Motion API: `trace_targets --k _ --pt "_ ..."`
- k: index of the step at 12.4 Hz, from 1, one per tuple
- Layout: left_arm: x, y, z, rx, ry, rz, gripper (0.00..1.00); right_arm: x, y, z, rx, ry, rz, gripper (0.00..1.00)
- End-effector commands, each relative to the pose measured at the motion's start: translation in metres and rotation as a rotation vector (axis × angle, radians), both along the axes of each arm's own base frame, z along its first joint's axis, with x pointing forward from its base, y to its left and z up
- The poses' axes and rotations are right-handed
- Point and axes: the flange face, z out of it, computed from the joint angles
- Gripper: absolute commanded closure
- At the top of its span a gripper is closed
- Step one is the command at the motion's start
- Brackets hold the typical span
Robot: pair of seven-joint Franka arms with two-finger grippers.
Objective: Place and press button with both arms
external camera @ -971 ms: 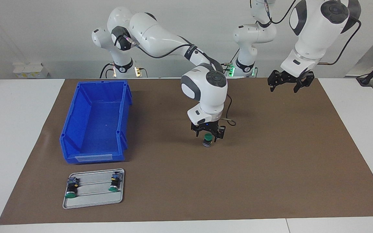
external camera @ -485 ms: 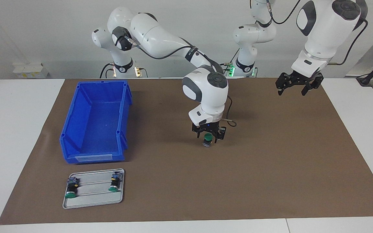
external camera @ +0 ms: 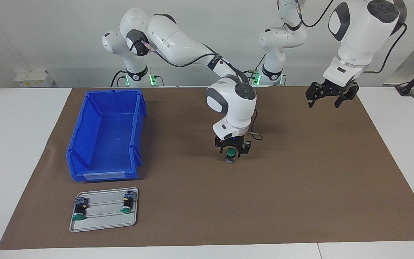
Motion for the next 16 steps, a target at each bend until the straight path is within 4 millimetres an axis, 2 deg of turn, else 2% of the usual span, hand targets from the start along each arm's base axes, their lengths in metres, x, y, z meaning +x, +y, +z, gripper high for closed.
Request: trace_targets --k 1,4,6,9,10,11,16 --pt "0.001 0.002 0.012 0.0 -0.038 -0.004 0.0 -0.006 0.003 0.0 -0.028 -0.024 -0.009 0.5" --pt "0.002 0.013 0.029 0.001 -0.058 -0.038 0.0 -0.006 0.001 0.0 -0.048 -0.028 -0.009 1.0" --pt "-0.001 0.019 0.041 0.002 -0.056 -0.038 0.0 -0.003 -0.001 0.009 -0.057 -0.054 -0.006 1.0" --pt "-0.005 0.021 0.042 0.003 -0.047 -0.041 0.0 0.001 -0.017 0.036 -0.058 -0.059 -0.029 1.0" --pt "-0.006 0.03 0.038 0.004 -0.048 -0.024 0.0 0.007 -0.032 0.047 -0.053 -0.063 -0.048 1.0" --pt "-0.008 0.032 0.033 0.005 -0.037 -0.027 0.0 0.016 -0.057 0.061 -0.05 -0.066 -0.065 1.0" --pt "-0.011 0.024 0.029 0.007 -0.035 -0.053 0.0 0.018 -0.186 0.118 -0.049 -0.018 0.018 1.0"
